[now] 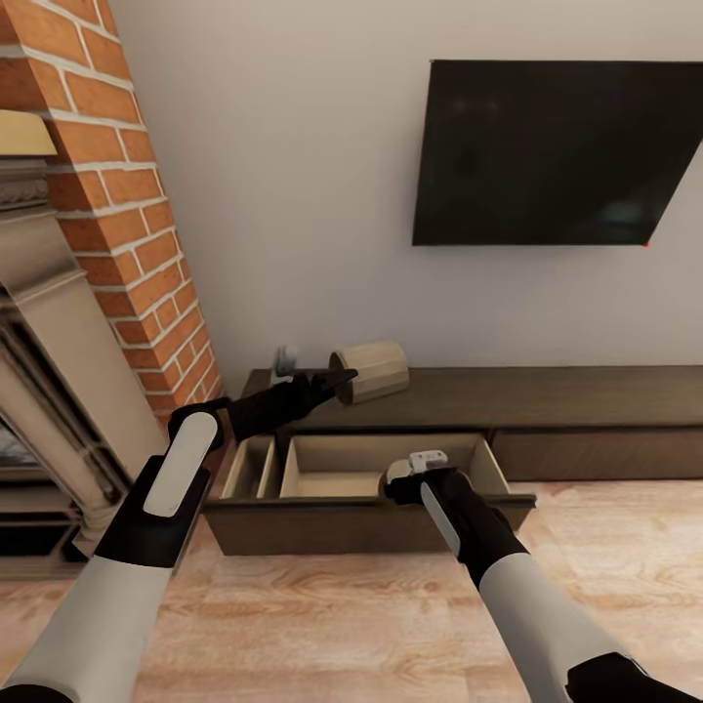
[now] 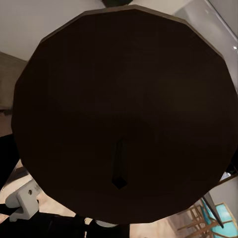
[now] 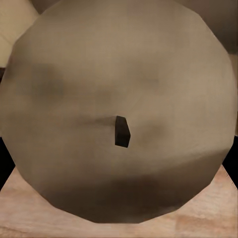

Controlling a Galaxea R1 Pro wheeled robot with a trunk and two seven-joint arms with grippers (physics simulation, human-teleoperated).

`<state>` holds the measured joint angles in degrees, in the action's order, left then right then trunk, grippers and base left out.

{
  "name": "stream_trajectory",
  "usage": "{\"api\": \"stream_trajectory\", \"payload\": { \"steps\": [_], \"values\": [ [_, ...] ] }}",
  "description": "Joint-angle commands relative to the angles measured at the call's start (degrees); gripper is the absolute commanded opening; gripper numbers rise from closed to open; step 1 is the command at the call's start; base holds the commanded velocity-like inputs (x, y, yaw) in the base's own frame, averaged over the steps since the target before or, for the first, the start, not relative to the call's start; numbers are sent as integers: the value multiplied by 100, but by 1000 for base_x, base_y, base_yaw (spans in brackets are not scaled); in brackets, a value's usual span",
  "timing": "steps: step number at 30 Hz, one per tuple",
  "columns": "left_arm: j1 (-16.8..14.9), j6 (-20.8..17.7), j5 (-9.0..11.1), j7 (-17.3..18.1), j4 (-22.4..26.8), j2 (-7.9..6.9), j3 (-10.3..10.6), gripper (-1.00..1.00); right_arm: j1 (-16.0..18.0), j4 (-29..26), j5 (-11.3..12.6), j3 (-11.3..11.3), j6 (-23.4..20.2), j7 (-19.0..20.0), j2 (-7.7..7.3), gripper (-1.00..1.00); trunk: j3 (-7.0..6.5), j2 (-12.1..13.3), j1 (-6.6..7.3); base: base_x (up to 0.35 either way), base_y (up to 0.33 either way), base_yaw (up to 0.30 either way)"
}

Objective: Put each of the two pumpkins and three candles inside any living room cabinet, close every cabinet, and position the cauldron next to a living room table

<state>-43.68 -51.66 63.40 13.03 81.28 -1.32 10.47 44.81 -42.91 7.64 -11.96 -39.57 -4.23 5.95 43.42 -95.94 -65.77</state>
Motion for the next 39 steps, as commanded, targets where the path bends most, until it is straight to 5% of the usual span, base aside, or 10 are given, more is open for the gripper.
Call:
{"api": "stream_trajectory", "payload": {
  "steps": [1, 39],
  "values": [
    [0, -2, 33, 13, 2, 0, 1, -100, 1, 45, -9, 0, 1, 5, -2, -100, -1, 0, 0, 328, 0, -9],
    [0, -3, 33, 14, 2, 0, 6, -100, 1, 179, -51, -8, 2, 7, -41, -100, -1, 0, 0, 328, 0, 0]
  ]
}}
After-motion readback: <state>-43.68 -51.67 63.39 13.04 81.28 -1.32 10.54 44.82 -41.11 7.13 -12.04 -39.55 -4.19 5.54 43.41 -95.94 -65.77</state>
